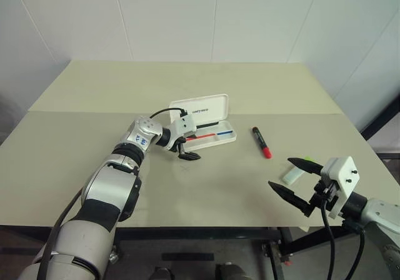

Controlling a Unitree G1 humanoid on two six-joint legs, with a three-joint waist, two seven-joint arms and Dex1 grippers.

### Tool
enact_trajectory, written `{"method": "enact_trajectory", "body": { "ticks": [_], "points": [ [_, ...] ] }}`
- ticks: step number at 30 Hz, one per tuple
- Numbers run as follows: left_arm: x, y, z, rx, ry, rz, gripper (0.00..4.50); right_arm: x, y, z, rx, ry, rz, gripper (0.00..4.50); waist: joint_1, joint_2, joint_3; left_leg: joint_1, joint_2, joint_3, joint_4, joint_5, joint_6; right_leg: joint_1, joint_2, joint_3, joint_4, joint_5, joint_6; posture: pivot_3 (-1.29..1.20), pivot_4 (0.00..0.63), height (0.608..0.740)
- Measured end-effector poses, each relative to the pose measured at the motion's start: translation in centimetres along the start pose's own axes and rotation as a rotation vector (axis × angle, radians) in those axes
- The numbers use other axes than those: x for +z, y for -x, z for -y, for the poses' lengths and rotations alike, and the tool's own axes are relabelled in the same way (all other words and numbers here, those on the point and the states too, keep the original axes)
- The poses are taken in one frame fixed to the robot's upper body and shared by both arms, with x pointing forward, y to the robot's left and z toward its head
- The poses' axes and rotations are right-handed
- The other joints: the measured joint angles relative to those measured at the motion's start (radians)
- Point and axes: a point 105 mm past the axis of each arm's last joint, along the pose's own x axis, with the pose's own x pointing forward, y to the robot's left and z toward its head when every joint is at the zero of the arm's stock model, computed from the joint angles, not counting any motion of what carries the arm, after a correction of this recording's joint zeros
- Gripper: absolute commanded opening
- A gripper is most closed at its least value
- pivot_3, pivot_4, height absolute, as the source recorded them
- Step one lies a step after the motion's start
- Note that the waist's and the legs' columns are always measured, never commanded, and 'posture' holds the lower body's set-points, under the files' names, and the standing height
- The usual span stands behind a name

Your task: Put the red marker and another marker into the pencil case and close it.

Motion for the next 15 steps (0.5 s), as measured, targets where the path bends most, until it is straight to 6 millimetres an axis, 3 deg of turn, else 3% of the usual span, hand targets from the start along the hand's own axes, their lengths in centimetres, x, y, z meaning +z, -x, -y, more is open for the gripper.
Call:
{"method": "enact_trajectory", "body": {
  "ticks": [15],
  "points": [
    [0.06,-0.32,-0.25,0.035,0.038,0.007,4.48,0.27,-0.11,0.68,-0.014,0.006,0.01,4.5,-0.01,0.0,0.0,-0.001,-0.001,0.002,0.009,0.0,0.0,0.005,0.0,0.004,-0.004,0.004,0.003,0.0,0.15,0.74]
  ]
}}
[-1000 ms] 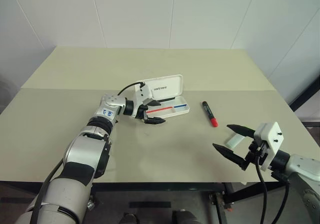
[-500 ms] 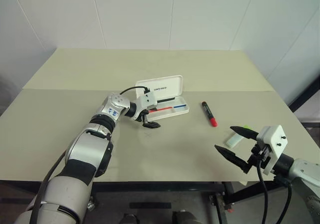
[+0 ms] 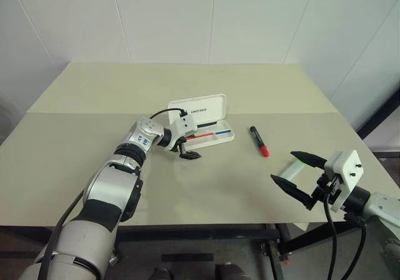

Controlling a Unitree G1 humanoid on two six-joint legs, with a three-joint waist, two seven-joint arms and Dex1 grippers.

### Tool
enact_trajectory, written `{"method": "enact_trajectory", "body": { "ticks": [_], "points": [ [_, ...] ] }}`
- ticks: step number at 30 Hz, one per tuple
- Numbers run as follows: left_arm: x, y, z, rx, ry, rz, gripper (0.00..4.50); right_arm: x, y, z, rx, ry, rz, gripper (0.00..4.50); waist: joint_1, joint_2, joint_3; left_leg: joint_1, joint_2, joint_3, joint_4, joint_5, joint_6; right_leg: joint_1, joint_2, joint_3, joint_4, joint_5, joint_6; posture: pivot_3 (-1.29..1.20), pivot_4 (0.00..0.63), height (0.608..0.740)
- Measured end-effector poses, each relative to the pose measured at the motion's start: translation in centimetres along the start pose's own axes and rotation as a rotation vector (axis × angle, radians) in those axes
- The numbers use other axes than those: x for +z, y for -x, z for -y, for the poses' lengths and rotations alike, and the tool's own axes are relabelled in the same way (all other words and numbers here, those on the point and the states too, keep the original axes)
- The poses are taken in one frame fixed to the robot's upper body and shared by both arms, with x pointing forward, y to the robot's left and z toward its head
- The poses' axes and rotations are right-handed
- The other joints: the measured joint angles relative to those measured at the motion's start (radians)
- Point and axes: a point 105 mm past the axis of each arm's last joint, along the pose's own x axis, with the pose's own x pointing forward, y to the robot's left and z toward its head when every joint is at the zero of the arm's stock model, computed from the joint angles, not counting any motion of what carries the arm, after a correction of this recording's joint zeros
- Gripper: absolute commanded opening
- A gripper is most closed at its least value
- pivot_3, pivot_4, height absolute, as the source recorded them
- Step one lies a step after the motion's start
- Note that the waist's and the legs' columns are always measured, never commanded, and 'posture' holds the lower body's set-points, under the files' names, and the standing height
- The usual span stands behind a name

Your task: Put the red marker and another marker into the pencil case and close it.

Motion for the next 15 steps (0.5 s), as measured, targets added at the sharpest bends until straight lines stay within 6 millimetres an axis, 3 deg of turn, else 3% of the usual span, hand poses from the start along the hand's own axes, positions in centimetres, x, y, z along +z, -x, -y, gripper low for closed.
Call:
{"method": "enact_trajectory", "body": {
  "ticks": [4,15],
  "points": [
    [0.04,0.01,-0.17,0.016,-0.001,0.003,3.58,0.08,-0.09,0.21,-0.002,0.001,0.004,4.5,-0.001,0.0,0.0,0.0,0.0,0.0,-0.001,0.0,0.0,0.0,0.0,0.0,-0.001,0.001,0.002,0.0,0.15,0.74],
    [-0.19,-0.07,-0.21,0.025,-0.001,-0.01,0.05,0.19,-0.16,0.48,0.008,0.009,0.001,4.5,0.0,-0.001,0.001,-0.005,0.0,0.0,-0.002,-0.007,0.0,-0.006,0.0,0.0,-0.001,-0.001,0.003,0.0,0.15,0.74]
  ]
}}
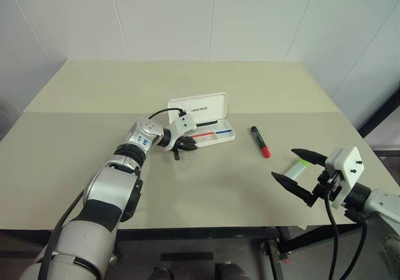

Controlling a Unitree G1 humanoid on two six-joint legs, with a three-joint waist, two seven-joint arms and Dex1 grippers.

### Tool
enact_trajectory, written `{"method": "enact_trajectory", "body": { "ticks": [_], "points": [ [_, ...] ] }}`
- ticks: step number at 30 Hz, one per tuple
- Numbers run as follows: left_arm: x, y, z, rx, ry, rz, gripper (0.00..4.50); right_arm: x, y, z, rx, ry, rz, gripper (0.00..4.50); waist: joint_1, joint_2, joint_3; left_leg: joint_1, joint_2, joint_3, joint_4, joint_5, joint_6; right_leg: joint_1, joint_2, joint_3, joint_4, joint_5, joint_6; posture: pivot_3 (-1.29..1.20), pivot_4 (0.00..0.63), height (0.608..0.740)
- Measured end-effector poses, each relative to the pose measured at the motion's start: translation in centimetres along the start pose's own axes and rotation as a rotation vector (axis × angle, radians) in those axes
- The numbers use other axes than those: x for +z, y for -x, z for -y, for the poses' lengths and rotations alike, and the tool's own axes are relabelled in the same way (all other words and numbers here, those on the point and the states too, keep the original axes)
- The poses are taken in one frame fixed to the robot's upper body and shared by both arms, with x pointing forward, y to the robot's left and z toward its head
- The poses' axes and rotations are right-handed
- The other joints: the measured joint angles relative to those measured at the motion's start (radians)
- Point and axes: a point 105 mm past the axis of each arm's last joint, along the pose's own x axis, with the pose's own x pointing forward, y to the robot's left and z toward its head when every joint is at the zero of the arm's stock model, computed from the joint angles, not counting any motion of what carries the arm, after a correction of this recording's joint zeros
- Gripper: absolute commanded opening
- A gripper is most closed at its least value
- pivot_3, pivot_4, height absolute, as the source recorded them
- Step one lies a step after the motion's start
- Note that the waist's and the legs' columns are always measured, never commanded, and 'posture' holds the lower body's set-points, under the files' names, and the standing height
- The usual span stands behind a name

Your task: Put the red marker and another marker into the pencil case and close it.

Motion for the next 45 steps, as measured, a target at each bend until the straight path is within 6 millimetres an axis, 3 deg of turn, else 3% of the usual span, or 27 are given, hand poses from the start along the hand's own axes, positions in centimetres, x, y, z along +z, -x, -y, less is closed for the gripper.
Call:
{"method": "enact_trajectory", "body": {
  "ticks": [12,21,29,33,38,45],
  "points": [
    [0.0,0.8,-0.5,0.018,-0.041,0.014,0.05,-0.2,0.1,-0.2,0.058,-0.019,-0.003,4.5,-0.001,0.0,0.0,-0.001,0.0,0.001,0.0,0.0,0.0,-0.002,0.0,0.0,0.001,0.0,0.0,0.0,0.15,0.74],
    [2.2,3.4,-0.6,-0.061,-0.084,0.208,0.05,-0.7,0.1,1.1,0.166,-0.034,0.017,4.5,-0.003,-0.001,0.0,-0.002,0.0,0.002,0.001,0.0,0.0,-0.003,0.0,0.001,0.001,0.0,0.0,0.0,0.15,0.74],
    [-0.6,5.7,1.7,-0.211,-0.176,0.155,0.05,-0.8,-1.0,1.6,0.231,-0.029,0.025,4.5,-0.004,0.0,0.0,-0.001,0.001,0.002,0.001,0.0,0.0,-0.003,0.0,0.001,0.003,0.0,-0.001,0.0,0.15,0.74],
    [-2.7,6.4,4.2,-0.261,-0.174,0.102,0.05,-1.2,-0.9,1.1,0.265,-0.04,0.014,4.5,-0.003,0.0,0.001,-0.002,0.002,0.002,0.001,0.0,0.0,-0.003,-0.001,0.001,0.003,0.0,-0.001,0.0,0.15,0.74],
    [-2.2,6.6,6.5,-0.287,-0.202,0.085,0.05,-1.2,-0.9,1.0,0.276,-0.029,0.019,4.5,0.0,0.0,0.001,0.0,0.002,0.001,0.004,0.0,0.0,-0.002,-0.001,0.001,0.005,0.0,-0.001,0.0,0.15,0.74],
    [-2.2,5.9,7.8,-0.296,-0.23,0.057,0.05,-1.2,-0.9,1.1,0.274,-0.027,0.015,4.5,-0.007,0.0,0.001,0.003,0.002,0.002,0.003,0.0,0.0,0.0,-0.001,0.002,0.006,0.0,-0.001,0.0,0.15,0.74]
  ]
}}
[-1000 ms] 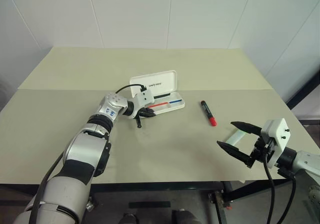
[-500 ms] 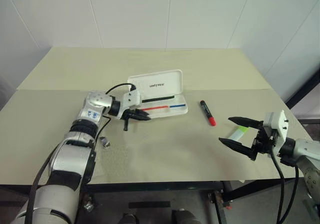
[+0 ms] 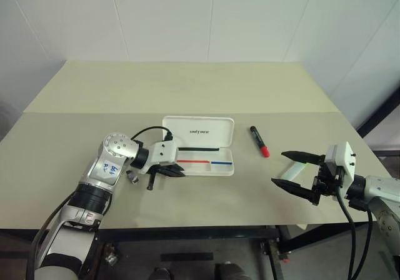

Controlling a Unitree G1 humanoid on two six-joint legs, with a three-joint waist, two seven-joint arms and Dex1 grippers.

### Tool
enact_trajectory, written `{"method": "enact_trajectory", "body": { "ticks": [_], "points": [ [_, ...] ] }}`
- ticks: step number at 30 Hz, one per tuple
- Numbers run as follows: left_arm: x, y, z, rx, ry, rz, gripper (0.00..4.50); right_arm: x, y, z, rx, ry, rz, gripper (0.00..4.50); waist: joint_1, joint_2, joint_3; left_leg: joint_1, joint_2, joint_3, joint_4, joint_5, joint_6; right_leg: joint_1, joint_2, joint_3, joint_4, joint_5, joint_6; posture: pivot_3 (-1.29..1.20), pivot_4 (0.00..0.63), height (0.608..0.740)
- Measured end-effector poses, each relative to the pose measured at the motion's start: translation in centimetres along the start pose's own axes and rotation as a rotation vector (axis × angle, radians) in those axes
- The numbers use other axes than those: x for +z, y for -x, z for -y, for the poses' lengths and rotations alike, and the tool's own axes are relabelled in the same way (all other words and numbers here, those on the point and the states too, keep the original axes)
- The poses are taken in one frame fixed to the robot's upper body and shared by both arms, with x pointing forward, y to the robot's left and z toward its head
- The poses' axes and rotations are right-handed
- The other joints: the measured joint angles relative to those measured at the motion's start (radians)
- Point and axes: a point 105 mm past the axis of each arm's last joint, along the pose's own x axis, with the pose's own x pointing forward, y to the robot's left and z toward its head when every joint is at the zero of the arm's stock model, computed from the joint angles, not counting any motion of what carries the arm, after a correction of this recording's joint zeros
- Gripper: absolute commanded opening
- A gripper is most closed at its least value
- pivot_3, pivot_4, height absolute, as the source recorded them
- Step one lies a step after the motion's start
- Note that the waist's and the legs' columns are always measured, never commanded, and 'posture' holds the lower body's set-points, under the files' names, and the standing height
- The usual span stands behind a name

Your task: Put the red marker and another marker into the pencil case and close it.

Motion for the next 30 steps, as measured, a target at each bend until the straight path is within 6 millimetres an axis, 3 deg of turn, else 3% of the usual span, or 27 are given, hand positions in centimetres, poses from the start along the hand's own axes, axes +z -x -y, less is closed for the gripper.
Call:
{"method": "enact_trajectory", "body": {
  "ticks": [10,15,24,30],
  "points": [
    [-0.5,-0.5,0.6,0.017,-0.012,-0.022,0.05,-0.6,0.3,-0.3,-0.013,-0.02,-0.017,4.5,0.001,0.0,0.0,0.0,0.0,0.0,0.0,0.0,0.0,0.0,0.0,0.0,0.0,-0.001,-0.001,0.0,0.15,0.74],
    [-0.6,-0.7,1.0,0.025,0.004,-0.009,1.42,-0.7,0.3,-0.4,-0.015,-0.02,-0.019,4.5,0.001,0.0,0.0,0.0,0.0,0.0,0.0,0.0,0.0,0.0,0.0,0.0,0.0,-0.001,-0.001,0.0,0.15,0.74],
    [2.2,-0.1,1.8,0.006,-0.011,0.077,4.38,-0.4,0.3,-0.3,-0.015,-0.012,-0.018,4.5,-0.001,0.0,0.0,0.0,0.001,0.0,-0.001,0.0,0.0,0.0,0.0,0.0,0.0,-0.001,-0.002,0.0,0.15,0.74],
    [4.0,1.1,2.0,0.02,0.015,0.157,4.47,-0.4,0.2,-0.2,-0.019,-0.01,-0.018,4.5,0.001,0.0,0.0,0.0,0.0,0.0,-0.001,0.0,0.0,0.0,0.0,0.0,0.0,-0.001,-0.002,0.0,0.15,0.74]
  ]
}}
